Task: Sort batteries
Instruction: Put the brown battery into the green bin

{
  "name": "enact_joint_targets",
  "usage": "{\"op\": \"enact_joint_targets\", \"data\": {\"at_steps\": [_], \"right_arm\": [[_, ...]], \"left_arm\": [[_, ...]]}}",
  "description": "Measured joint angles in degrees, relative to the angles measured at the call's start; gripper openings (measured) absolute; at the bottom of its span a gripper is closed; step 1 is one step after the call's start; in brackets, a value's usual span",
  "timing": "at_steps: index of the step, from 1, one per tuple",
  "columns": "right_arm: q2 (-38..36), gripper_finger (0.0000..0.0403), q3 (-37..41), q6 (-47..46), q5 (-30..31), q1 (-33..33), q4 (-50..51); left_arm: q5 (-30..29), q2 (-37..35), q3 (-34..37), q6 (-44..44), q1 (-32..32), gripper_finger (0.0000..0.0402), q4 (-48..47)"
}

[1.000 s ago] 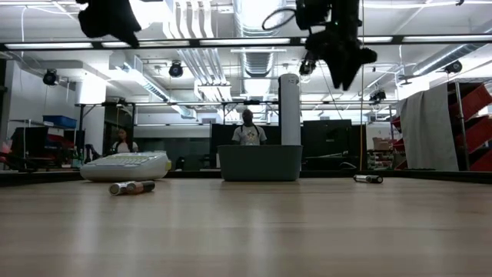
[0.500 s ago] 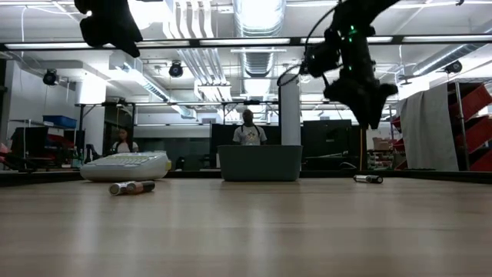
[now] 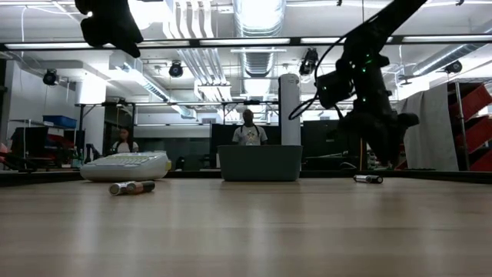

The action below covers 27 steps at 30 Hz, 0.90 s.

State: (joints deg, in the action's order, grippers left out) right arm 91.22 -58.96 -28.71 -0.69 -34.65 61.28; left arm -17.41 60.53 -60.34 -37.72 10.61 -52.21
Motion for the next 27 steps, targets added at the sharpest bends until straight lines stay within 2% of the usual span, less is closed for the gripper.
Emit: {"op": "enact_joint_targets", "data": {"at_steps": [11,22,27], "right_arm": [[0.0,0.0151,0.6,-1.4,0.2,0.0,-7.1],[0.0,0.0132,1.1,-1.4,2.5,-0.4,-9.4],[0.0,0.0137,1.1,-1.4,3.0,-0.8,-9.7]], "left_arm": [[0.0,0.0,0.0,-0.2,0.0,0.0153,0.0],[-0.2,0.0,0.0,-0.3,0.0,0.0153,0.0],[-0.2,0.0,0.0,-0.3,-0.1,0.0153,0.0]]}}
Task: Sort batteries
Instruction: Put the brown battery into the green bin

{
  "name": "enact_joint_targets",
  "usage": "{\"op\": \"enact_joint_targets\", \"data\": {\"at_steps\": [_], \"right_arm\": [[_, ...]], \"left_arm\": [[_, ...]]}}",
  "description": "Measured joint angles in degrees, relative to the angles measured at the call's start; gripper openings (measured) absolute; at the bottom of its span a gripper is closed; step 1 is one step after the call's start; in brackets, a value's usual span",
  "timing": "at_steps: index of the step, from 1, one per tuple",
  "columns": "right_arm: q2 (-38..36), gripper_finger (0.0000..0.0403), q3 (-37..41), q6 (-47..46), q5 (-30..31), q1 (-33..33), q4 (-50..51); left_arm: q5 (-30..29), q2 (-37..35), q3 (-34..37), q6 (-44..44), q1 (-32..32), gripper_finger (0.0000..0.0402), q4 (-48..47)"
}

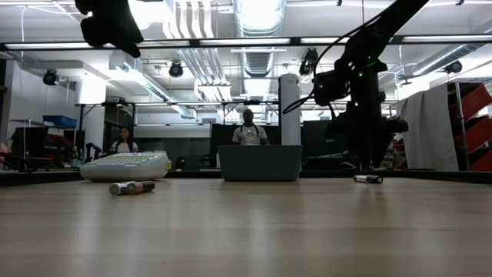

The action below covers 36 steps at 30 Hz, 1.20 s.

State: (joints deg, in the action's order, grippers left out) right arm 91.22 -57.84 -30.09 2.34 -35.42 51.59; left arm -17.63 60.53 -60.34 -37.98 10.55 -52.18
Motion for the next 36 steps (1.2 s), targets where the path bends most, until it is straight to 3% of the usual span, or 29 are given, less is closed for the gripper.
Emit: {"op": "enact_joint_targets", "data": {"at_steps": [13,23,36], "right_arm": [[0.0,0.0155,0.7,0.0,3.2,-1.2,-3.3],[0.0,0.0141,0.9,-1.4,2.2,-1.1,1.6],[0.0,0.0162,0.9,-2.2,1.7,-0.8,1.3]], "left_arm": [[-1.5,0.1,0.0,0.0,-0.1,0.0153,0.0],[-2.4,0.1,0.0,-0.5,-0.2,0.0153,0.1],[-2.4,0.1,0.0,-0.5,-0.5,0.0153,0.1]]}}
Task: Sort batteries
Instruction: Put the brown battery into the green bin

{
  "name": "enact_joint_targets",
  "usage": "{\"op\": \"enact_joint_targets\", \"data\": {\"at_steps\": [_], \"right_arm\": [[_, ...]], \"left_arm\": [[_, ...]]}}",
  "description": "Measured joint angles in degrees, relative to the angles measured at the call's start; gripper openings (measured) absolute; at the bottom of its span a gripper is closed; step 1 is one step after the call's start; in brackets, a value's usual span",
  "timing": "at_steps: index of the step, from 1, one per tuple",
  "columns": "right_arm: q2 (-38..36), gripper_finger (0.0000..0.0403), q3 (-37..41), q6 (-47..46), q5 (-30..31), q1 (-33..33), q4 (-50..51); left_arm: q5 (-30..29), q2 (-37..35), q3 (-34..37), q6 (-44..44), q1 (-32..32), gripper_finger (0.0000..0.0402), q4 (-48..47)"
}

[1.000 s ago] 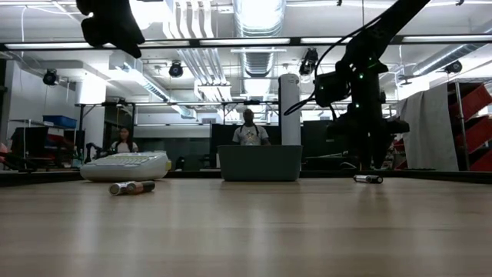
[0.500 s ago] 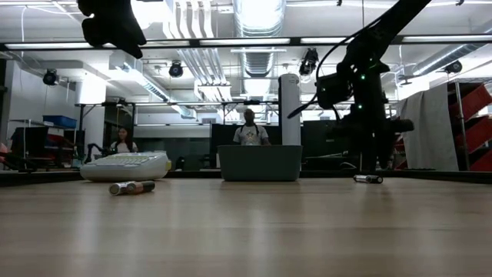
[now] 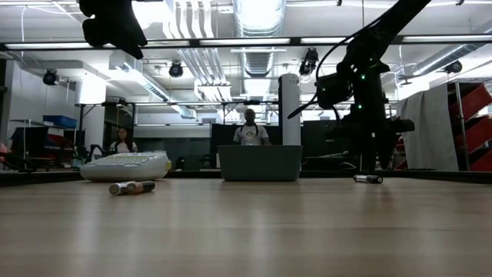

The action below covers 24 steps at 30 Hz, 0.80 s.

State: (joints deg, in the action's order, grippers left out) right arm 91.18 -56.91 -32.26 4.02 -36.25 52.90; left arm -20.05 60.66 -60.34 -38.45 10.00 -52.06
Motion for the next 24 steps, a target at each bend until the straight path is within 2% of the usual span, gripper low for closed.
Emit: {"op": "enact_joint_targets", "data": {"at_steps": [10,24], "right_arm": [[0.0,0.0153,0.1,-0.3,0.0,0.0,-2.2],[-1.8,0.0173,1.1,-0.9,0.5,0.0,-3.9]], "left_arm": [[-0.1,0.0,0.0,0.0,0.0,0.0153,0.0],[-0.1,0.0,0.0,0.2,0.0,0.0153,0.0]]}}
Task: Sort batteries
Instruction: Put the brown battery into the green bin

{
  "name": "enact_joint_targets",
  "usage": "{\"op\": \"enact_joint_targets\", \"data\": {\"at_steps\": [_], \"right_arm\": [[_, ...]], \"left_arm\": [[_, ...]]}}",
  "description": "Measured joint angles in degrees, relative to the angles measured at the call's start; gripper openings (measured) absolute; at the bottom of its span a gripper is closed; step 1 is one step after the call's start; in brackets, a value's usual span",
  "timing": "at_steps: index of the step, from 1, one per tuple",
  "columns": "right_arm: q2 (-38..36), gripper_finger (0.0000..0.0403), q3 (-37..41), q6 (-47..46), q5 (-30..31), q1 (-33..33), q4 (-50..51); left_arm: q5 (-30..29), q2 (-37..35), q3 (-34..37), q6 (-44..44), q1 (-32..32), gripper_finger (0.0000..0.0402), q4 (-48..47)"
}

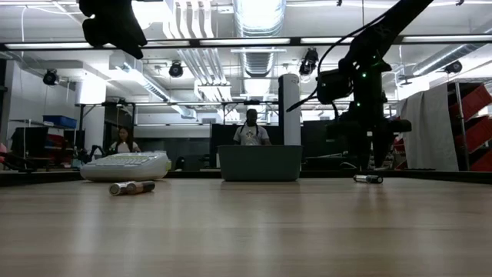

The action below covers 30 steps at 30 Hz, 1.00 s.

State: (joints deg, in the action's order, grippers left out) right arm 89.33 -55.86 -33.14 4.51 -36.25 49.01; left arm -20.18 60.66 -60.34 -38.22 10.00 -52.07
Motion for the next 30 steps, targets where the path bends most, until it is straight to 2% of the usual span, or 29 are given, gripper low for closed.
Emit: {"op": "enact_joint_targets", "data": {"at_steps": [6,19,30], "right_arm": [[-2.2,0.0168,0.4,-0.5,0.2,0.0,-0.1],[-2.2,0.0177,3.2,-1.4,0.5,0.0,-2.4],[-2.2,0.0166,3.7,-0.9,0.6,0.0,-6.2]], "left_arm": [[0.0,0.0,0.0,0.2,0.0,0.0153,0.0],[0.0,0.0,0.0,0.3,0.0,0.0153,-0.1],[0.0,0.0,0.0,0.4,0.0,0.0153,-0.1]]}}
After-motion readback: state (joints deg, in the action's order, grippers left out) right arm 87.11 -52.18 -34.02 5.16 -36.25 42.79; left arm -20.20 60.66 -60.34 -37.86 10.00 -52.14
